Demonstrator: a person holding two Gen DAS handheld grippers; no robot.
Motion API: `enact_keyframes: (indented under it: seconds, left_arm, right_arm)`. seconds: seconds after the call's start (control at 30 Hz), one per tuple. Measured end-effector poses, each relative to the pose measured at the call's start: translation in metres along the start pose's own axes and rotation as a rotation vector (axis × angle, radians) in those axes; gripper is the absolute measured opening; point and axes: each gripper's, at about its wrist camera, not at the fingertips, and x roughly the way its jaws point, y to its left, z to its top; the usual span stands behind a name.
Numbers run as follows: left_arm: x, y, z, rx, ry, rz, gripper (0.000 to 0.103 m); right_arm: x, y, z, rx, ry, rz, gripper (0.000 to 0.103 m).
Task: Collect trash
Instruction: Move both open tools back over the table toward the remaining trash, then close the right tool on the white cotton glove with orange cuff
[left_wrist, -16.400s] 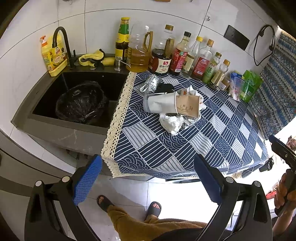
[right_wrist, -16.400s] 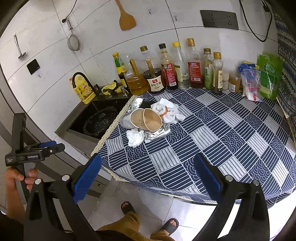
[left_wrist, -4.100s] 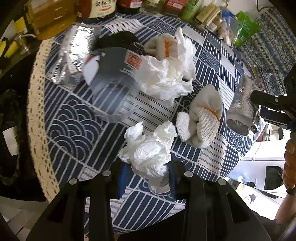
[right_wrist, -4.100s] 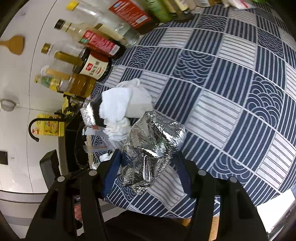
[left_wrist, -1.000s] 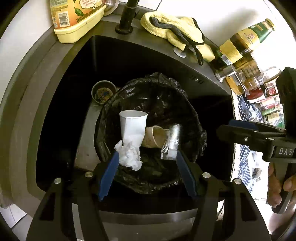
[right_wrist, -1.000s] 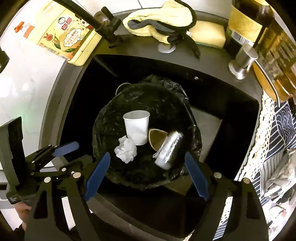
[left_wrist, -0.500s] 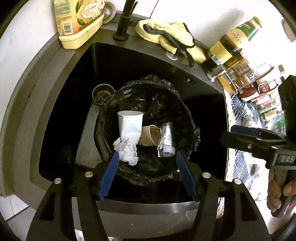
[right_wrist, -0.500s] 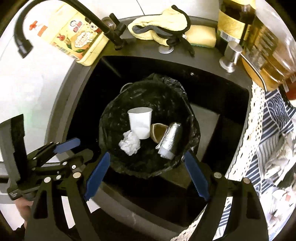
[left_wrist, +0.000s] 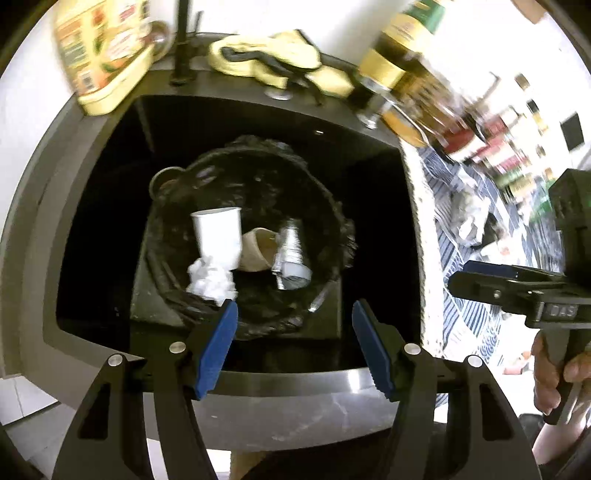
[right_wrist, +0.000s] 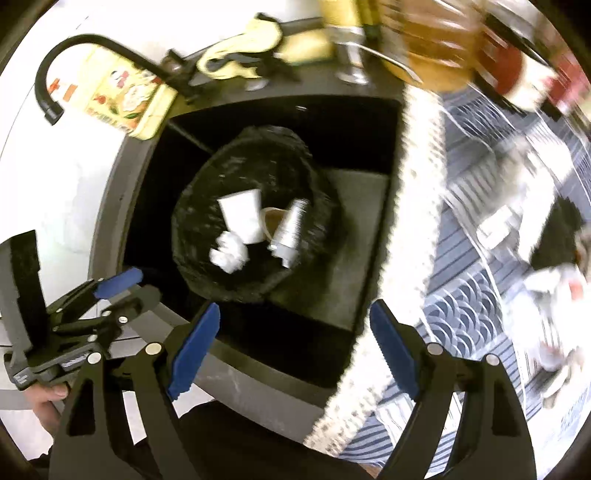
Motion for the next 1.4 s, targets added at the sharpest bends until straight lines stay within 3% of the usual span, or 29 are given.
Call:
enact_keyframes:
  seconds: [0.1, 0.4, 0.47, 0.73, 0.97, 1.23, 1.4]
  left_arm:
    - [0.004, -0.019, -0.001, 0.038, 0.001, -0.012, 0.069]
    - [0.028, -0.088, 0.002, 0.163, 0.034, -0.052, 0.07]
    - [0.032, -0.104, 0.004, 0.186, 0.034, -0.054, 0.074]
    - [0.043, -0.161, 0.015, 0.239, 0.028, -0.067, 0.075]
    - [0.049, -0.197, 0.02, 0.254, 0.028, -0.045, 0.075]
    - [0.054, -0.219, 0.021, 0.247, 0.035, -0.011, 0.075]
    - [0.057, -0.226, 0.023, 0.24, 0.036, 0.009, 0.075]
  right_arm:
    - [-0.009, -0.02, -0.016, 0.029, -0.01, -0.023, 0.083]
    - [-0.057, -0.104, -0.059, 0.202, -0.076, -0.091, 0.087]
    - [-0.07, -0.126, -0.067, 0.249, -0.096, -0.098, 0.087]
    - [-0.123, -0.213, -0.088, 0.379, -0.161, -0.165, 0.091]
    - [-0.13, -0.261, -0.096, 0.432, -0.145, -0.186, 0.091]
    - [-0.098, -0.294, -0.097, 0.489, -0.099, -0.103, 0.09]
    - [-0.087, -0.297, -0.092, 0.467, -0.077, -0.068, 0.076]
